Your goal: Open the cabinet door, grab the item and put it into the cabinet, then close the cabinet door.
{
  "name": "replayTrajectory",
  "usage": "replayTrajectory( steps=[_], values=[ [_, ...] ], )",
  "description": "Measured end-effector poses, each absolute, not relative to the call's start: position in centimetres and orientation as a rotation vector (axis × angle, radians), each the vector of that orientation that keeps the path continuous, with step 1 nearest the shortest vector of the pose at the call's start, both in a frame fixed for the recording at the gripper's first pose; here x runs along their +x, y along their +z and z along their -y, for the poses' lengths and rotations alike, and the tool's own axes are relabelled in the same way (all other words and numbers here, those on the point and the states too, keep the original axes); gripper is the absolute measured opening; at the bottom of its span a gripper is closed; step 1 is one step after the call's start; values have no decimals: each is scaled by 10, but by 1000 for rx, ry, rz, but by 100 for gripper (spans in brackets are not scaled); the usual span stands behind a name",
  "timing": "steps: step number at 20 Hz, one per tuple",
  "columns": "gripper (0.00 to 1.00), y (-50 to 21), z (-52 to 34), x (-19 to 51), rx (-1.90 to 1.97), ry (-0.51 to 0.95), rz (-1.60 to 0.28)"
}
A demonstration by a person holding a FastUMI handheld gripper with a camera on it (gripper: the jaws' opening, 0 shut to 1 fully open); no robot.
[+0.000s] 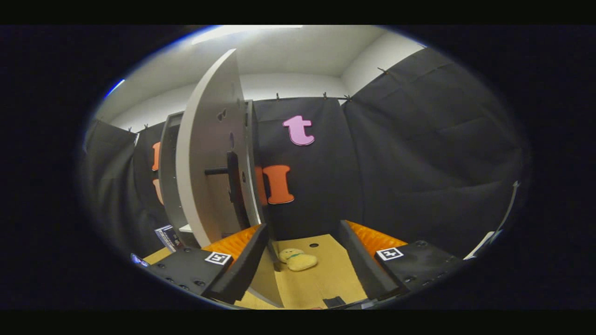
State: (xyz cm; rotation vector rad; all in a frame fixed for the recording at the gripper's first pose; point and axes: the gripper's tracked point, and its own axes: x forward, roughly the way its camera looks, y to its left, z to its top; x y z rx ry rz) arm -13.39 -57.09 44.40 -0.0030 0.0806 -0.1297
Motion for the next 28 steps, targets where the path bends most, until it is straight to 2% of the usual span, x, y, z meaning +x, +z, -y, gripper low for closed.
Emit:
replayTrajectory(
  steps=[6, 15, 23, 28],
  values=[
    [97, 448, 566, -129, -23, -135, -46],
    [96, 448, 544, -138, -52, -270, -28],
    [96, 447, 491, -148, -152, -390, -16],
    [96, 438, 443, -150, -149, -384, -10]
  ],
)
